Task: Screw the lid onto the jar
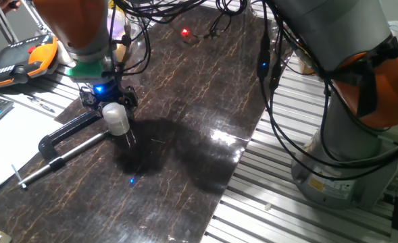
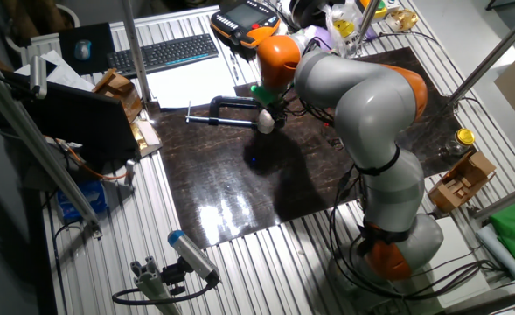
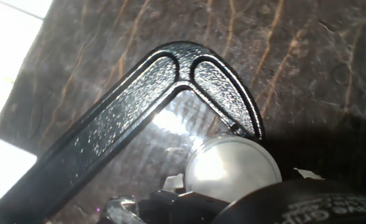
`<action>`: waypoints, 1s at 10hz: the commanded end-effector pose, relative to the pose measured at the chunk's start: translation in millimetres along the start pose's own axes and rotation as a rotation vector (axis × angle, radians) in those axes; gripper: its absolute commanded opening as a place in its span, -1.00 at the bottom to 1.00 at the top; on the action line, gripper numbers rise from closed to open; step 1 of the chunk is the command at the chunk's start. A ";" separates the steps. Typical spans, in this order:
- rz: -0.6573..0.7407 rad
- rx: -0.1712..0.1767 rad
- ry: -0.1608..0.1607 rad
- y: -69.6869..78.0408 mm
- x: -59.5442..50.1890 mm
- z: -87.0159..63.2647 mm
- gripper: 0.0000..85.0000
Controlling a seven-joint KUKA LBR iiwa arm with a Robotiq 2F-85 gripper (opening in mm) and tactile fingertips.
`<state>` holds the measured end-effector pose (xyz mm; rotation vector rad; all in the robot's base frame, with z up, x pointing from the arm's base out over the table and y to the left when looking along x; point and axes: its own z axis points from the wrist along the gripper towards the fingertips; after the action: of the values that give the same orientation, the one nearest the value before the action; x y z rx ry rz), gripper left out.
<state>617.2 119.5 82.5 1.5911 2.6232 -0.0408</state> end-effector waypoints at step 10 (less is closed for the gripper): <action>-1.222 -0.083 0.002 -0.5 0.1 0.4 1.00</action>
<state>616.6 119.4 81.9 1.1171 2.8533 -0.0493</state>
